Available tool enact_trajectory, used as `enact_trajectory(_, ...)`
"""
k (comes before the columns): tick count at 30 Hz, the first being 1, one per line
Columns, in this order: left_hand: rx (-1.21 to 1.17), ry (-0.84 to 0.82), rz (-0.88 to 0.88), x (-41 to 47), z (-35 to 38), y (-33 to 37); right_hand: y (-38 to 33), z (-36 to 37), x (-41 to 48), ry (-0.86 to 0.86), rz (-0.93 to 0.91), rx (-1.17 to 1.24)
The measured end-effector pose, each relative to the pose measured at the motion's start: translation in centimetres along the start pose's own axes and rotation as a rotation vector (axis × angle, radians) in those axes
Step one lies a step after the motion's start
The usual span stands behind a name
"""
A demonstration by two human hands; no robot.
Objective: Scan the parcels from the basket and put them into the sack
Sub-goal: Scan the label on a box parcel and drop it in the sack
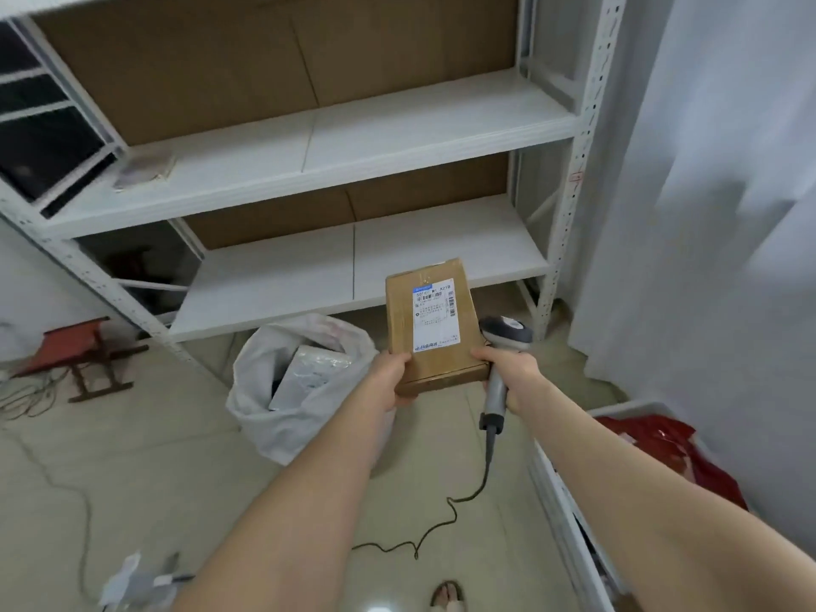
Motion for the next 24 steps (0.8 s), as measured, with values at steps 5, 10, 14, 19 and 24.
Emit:
enact_trajectory(5,-0.076,0.079,-0.056,1.3,-9.3,-1.6,1.8,9.2,0.0,-0.099,0.021,-0.095)
enact_trajectory(10,-0.126,0.087,-0.073,5.5,-17.2,-1.8,3.4,18.1,2.2,-0.112,0.034,-0.103)
enact_trajectory(14,-0.146,0.098,-0.067,11.1,-24.7,-0.9,4.8,26.8,5.3,-0.111,0.059,-0.099)
enact_trajectory(19,-0.129,0.134,-0.129,18.1,-33.0,-1.1,7.6,36.7,8.7,-0.109,0.125,-0.074)
enact_trajectory(24,-0.132,0.166,-0.201,24.4,-37.0,-1.4,10.1,41.9,13.5,-0.058,0.192,-0.04)
Point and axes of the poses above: each hand's wrist, its own x-axis towards the middle knuckle, its own z-axis out of the palm, y = z × x, the point moved 10 cm from there along x, towards the middle knuckle
